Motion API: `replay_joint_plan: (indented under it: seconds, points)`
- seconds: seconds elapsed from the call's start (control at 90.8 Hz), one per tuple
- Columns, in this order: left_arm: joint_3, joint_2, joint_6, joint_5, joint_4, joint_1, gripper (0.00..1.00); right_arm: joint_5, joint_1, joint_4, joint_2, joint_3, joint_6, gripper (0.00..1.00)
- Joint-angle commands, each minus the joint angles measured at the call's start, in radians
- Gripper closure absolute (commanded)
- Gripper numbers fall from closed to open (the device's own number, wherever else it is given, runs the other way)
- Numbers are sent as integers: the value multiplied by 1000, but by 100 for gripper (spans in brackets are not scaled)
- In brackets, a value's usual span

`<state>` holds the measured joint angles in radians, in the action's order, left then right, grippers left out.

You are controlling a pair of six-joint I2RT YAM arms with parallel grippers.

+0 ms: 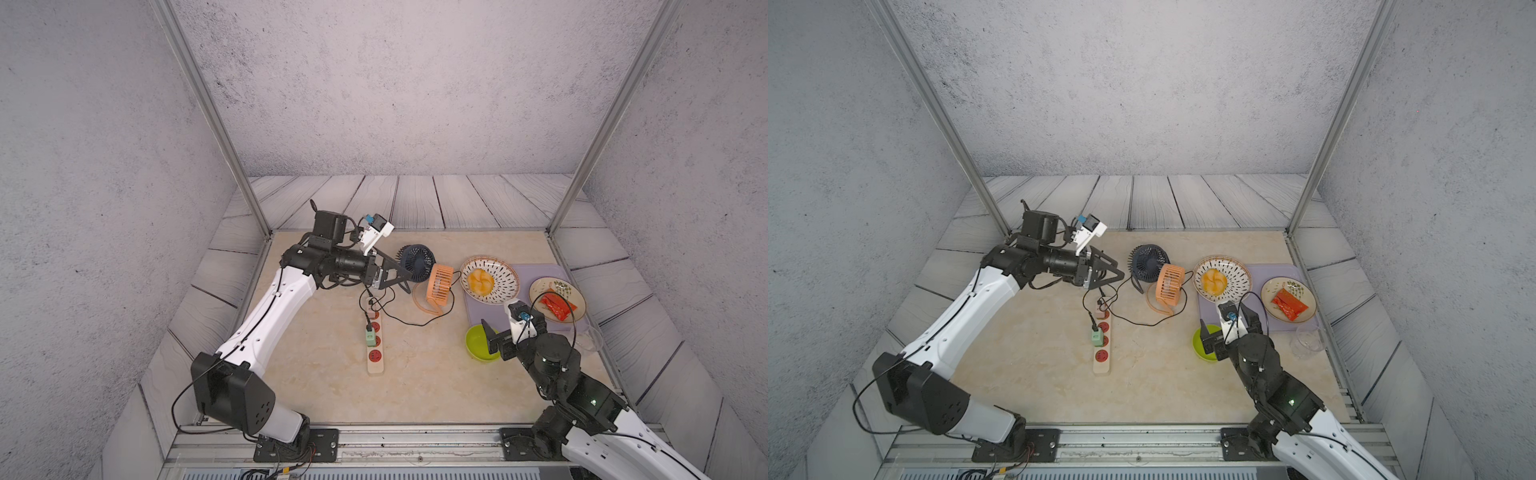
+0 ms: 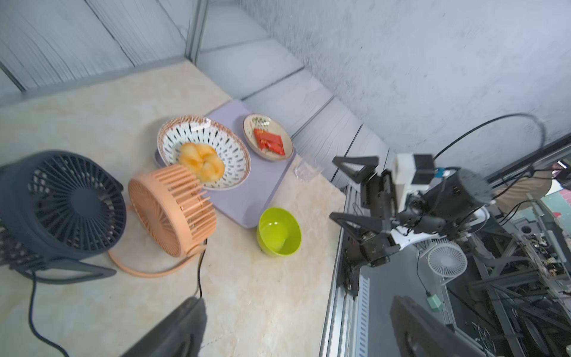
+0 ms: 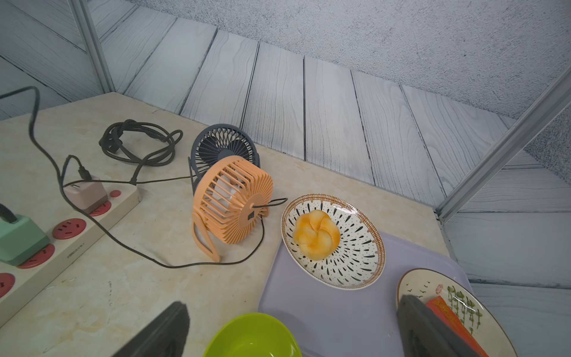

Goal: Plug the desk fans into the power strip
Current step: Reset both arms

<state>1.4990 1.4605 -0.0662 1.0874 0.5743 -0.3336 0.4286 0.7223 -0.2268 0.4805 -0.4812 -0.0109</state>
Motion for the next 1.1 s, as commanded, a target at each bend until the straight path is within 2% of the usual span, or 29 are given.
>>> replay_joint_plan:
  seconds: [0.0, 0.077, 0.132, 0.22, 0.352, 0.484, 0.572, 0.727, 0.914, 1.09]
  points:
    - [2, -28, -177, 69, -162, 74, 0, 37, -6, 52, 32, 13, 1, 1]
    - [-26, -54, -259, 36, -231, 144, 0, 60, -15, 92, 62, 19, -7, 1]
    - [-67, -81, -268, -27, -254, 191, 0, 103, -21, 135, 83, 30, -11, 1]
    - [-145, -125, -172, -145, -244, 236, 1, 162, -50, 217, 117, 59, -11, 1]
    - [-252, -163, -61, -326, -230, 300, 0, 101, -146, 304, 176, 70, 12, 1]
    - [-379, -174, -56, -404, -323, 417, 0, 50, -230, 368, 263, 65, 11, 1]
    - [-480, -177, -4, -460, -379, 469, 0, 45, -258, 419, 341, 62, -19, 1]
    - [-648, -191, 66, -588, -494, 484, 0, 65, -311, 485, 458, 47, -26, 1]
    - [-798, -169, -55, -777, -667, 484, 0, 50, -406, 551, 567, 45, -18, 1]
    - [-889, -158, -59, -841, -815, 483, 0, -30, -472, 641, 641, 57, -23, 1]
